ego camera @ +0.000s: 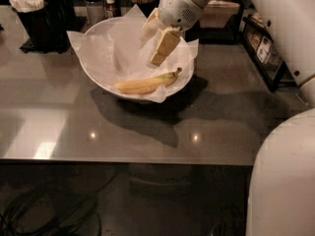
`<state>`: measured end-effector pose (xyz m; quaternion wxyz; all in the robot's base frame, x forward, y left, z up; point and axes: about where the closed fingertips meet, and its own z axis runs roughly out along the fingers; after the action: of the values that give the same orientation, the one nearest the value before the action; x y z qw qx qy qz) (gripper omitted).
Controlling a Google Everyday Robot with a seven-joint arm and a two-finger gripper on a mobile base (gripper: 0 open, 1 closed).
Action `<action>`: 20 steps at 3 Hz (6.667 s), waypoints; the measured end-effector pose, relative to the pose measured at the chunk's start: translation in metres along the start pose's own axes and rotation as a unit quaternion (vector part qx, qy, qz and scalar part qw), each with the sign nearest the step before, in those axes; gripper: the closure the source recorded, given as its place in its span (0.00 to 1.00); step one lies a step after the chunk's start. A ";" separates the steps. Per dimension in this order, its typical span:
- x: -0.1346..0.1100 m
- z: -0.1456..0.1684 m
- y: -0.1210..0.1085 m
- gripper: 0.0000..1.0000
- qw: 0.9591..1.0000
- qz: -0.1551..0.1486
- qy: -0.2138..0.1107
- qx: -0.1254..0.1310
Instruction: Pick banana from white bowl
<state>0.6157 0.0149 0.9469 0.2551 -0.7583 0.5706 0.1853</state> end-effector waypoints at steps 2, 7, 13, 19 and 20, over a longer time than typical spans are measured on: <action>0.009 0.035 -0.006 0.28 0.999 -0.002 -0.007 -0.038; 0.063 0.050 -0.009 0.27 0.998 0.061 0.011 -0.017; 0.071 0.101 0.014 0.75 0.997 0.058 -0.009 -0.039; 0.020 -0.049 0.103 1.00 0.997 0.044 -0.044 0.039; 0.028 -0.067 0.145 1.00 0.992 0.073 -0.065 0.075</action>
Offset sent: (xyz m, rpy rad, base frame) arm 0.0019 0.0131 -0.0621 -0.0440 0.1500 0.1018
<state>0.4842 -0.0791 0.9594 0.3339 -0.6797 0.6187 0.2093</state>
